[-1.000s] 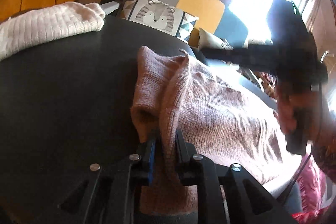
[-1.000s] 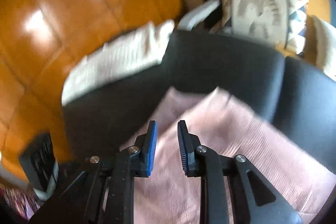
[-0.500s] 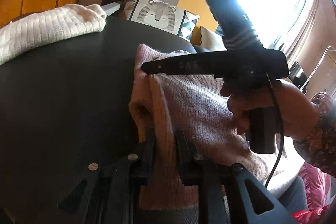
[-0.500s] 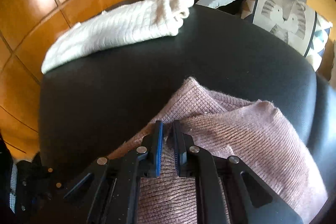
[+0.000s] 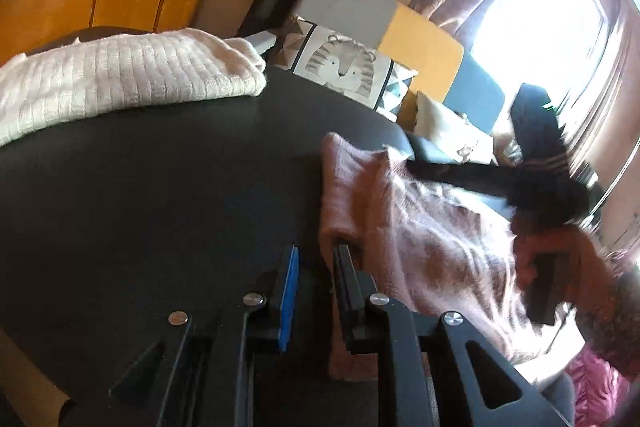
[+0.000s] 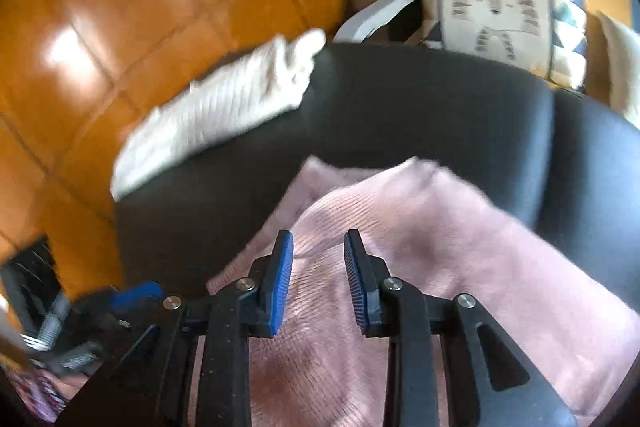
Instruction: Fold clothes
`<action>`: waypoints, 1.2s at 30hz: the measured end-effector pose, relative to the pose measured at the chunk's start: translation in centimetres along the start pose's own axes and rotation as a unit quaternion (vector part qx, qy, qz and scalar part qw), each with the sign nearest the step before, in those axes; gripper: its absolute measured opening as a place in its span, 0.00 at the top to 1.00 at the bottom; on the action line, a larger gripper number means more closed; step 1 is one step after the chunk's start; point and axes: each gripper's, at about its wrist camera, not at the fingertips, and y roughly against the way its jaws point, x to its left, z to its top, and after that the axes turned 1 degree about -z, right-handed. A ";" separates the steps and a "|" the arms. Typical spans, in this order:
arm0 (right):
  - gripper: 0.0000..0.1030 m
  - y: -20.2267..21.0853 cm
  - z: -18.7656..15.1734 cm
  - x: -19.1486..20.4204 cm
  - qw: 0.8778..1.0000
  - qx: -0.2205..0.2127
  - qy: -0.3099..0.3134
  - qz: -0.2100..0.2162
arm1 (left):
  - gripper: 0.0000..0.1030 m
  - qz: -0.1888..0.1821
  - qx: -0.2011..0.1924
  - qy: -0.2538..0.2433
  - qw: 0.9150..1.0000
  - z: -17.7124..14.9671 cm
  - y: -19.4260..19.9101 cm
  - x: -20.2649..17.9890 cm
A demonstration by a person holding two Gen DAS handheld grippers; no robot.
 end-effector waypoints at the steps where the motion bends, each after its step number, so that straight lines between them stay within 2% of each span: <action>1: 0.72 -1.0 0.0 0.6 1.000 0.010 0.009 -0.005 | 0.83 -0.001 -0.001 -0.011 1.000 0.0 0.0 -0.5; 4: 0.71 -3.6 0.2 1.3 0.999 0.018 0.027 -0.031 | 0.83 -0.012 -0.001 -0.050 0.999 0.2 0.2 -2.6; 6: 0.65 -3.2 0.4 1.3 0.999 0.022 0.022 -0.025 | 0.83 -0.024 0.000 -0.084 0.996 0.5 0.0 -4.4; 8: 0.65 -0.8 0.4 0.5 1.000 0.004 -0.008 -0.001 | 0.83 -0.026 0.002 -0.122 0.992 0.9 -0.6 -6.4; 11: 0.65 3.9 -0.5 -0.9 0.996 -0.062 -0.054 0.035 | 0.83 -0.029 0.016 -0.170 0.985 1.3 -2.6 -9.2; 13: 0.65 7.5 -2.1 -2.2 0.992 -0.095 -0.076 0.019 | 0.83 -0.022 0.023 -0.190 0.981 1.5 -4.3 -10.2; 15: 0.65 9.8 -4.0 -3.6 0.991 -0.101 -0.092 0.002 | 0.83 -0.007 0.033 -0.206 0.978 1.8 -6.4 -10.9; 18: 0.65 11.6 -7.3 -5.4 0.991 -0.085 -0.101 -0.029 | 0.83 0.048 0.068 -0.190 0.978 2.5 -10.1 -9.4; 20: 0.65 12.1 -8.7 -6.0 0.991 -0.078 -0.100 -0.049 | 0.83 0.027 0.056 -0.143 0.988 3.2 -10.1 -7.6; 22: 0.65 12.7 -10.1 -6.9 0.988 -0.078 -0.109 -0.074 | 0.83 0.024 0.052 -0.118 0.991 3.4 -9.9 -6.7; 26: 0.65 13.8 -12.4 -9.3 0.982 -0.093 -0.149 -0.072 | 0.83 0.021 0.047 -0.114 0.992 3.2 -9.5 -6.4; 29: 0.65 13.5 -12.8 -10.0 0.982 -0.098 -0.148 -0.063 | 0.83 0.013 0.051 -0.096 0.994 3.5 -9.5 -5.8; 32: 0.65 16.5 -12.6 -9.8 0.981 -0.137 -0.133 -0.043 | 0.83 -0.001 0.051 -0.102 0.994 4.1 -8.4 -6.5; 34: 0.65 18.9 -13.0 -10.2 0.978 -0.154 -0.127 -0.054 | 0.83 -0.014 0.045 -0.106 0.993 4.5 -7.5 -7.0; 35: 0.62 20.0 -13.2 -10.5 0.977 -0.162 -0.124 -0.062 | 0.83 -0.018 0.041 -0.108 0.993 4.9 -7.0 -7.3; 36: 0.52 21.5 -13.8 -11.3 0.975 -0.162 -0.134 -0.075 | 0.83 -0.019 0.039 -0.109 0.993 5.1 -6.8 -7.4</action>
